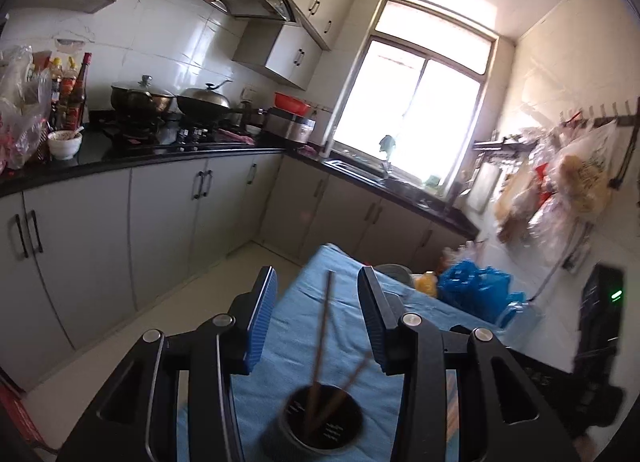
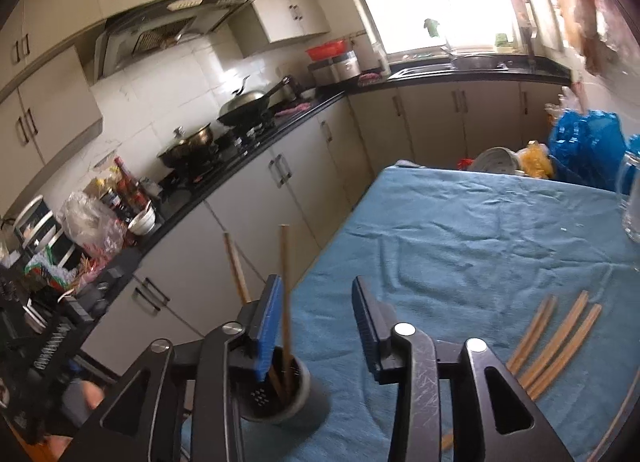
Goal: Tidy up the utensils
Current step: 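Return the open left gripper over the remaining chopsticks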
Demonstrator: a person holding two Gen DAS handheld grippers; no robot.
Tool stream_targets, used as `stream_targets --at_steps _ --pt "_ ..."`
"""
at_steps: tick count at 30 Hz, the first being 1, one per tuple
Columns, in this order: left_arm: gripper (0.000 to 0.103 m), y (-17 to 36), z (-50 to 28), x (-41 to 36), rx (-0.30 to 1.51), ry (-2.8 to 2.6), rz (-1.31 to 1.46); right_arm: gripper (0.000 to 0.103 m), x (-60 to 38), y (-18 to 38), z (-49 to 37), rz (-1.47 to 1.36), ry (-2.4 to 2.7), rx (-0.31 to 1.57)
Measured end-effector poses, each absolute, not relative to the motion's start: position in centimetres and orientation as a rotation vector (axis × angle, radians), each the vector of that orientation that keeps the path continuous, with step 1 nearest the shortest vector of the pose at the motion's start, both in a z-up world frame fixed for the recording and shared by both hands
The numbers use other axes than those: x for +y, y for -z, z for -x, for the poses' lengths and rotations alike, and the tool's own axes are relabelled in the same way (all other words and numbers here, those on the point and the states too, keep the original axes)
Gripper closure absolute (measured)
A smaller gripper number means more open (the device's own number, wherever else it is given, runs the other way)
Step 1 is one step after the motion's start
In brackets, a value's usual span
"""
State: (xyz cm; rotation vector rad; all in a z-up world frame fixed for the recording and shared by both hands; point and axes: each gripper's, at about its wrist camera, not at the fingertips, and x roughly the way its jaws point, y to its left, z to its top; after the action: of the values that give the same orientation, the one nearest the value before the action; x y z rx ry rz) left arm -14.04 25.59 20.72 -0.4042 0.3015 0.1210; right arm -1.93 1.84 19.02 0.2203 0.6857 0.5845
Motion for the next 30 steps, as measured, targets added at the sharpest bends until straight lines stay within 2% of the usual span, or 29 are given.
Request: stream_targets --at_steps 3,5,7,11,19,21,23,26,30 --pt "0.061 -21.3 15.2 23.6 0.321 -0.051 0.410 0.059 -1.3 -18.3 2.5 -0.243 -0.537 0.690" --pt "0.053 -21.2 15.6 21.8 0.346 0.009 0.404 0.057 -4.6 -17.1 2.8 -0.264 -0.479 0.711" --pt "0.051 -20.8 15.7 19.3 0.374 0.068 0.376 0.057 -7.5 -16.0 3.1 -0.282 -0.422 0.731" --pt "0.051 -19.0 14.5 14.2 0.466 0.152 0.298 0.057 -15.3 -12.8 4.2 -0.340 -0.274 0.787" --pt "0.051 -12.0 9.1 6.8 0.731 0.259 0.186 0.057 -27.1 -8.5 7.2 -0.446 -0.093 0.867" --pt "0.057 -9.6 7.6 5.8 0.790 0.253 0.156 0.057 -28.8 -7.6 7.6 -0.462 -0.075 0.891" --pt "0.070 -7.4 6.2 5.2 0.850 0.237 0.133 0.057 -29.6 -6.8 7.7 -0.479 -0.076 0.912" --pt "0.076 -4.8 4.7 5.3 0.928 0.228 0.137 0.057 -29.4 -5.7 7.5 -0.465 -0.090 0.941" --pt "0.077 -2.5 3.7 5.0 0.983 0.218 0.099 0.057 -28.7 -4.1 7.2 -0.405 -0.063 0.992"
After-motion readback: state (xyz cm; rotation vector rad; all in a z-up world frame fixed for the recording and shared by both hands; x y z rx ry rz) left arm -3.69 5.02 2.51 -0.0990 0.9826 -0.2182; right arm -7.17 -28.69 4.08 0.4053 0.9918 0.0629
